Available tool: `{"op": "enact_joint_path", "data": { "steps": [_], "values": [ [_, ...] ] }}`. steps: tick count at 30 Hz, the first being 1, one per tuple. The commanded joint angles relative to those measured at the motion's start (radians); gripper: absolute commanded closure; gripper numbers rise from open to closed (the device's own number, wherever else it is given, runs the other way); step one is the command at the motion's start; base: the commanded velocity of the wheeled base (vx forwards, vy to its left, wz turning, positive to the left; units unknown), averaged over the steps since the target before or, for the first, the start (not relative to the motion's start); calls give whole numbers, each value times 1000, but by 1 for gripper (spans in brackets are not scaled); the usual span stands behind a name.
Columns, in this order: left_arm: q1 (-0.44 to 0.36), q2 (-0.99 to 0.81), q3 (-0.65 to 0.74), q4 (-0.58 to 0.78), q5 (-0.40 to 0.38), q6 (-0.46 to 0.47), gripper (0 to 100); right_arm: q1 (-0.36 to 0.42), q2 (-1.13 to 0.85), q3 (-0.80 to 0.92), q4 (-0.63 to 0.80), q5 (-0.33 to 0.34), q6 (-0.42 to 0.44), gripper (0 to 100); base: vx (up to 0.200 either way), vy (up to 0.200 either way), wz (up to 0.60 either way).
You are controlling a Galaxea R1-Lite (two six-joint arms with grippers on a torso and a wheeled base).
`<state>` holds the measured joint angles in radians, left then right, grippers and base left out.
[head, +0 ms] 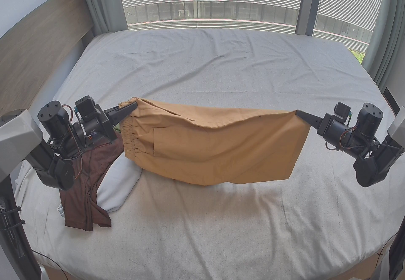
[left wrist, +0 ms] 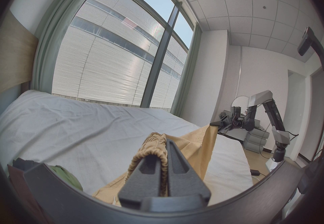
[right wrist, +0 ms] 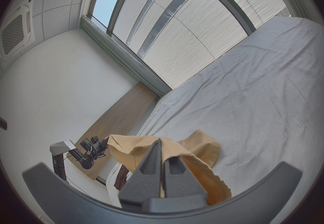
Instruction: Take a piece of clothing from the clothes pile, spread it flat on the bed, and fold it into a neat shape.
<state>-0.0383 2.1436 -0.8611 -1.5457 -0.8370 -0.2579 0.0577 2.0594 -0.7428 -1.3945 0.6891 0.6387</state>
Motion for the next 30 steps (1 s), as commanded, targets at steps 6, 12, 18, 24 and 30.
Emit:
{"op": "enact_joint_path", "data": {
  "steps": [6, 12, 18, 24, 30],
  "values": [
    [35, -42, 139, -1, -82, 17, 100, 21, 36, 97, -87, 18, -7, 100, 0, 0, 0],
    [46, -91, 241, -1, -125, 11, 100, 18, 28, 189, -147, 101, -27, 100, 0, 0, 0],
    [49, -113, 304, 1, -137, 8, 100, 7, 24, 249, -147, 165, -88, 100, 0, 0, 0],
    [72, -106, 353, 1, -195, 9, 100, 4, 28, 309, -147, 196, -151, 100, 0, 0, 0],
    [89, -102, 398, 1, -241, 14, 100, 5, 35, 344, -147, 197, -192, 100, 0, 0, 0]
  ]
}}
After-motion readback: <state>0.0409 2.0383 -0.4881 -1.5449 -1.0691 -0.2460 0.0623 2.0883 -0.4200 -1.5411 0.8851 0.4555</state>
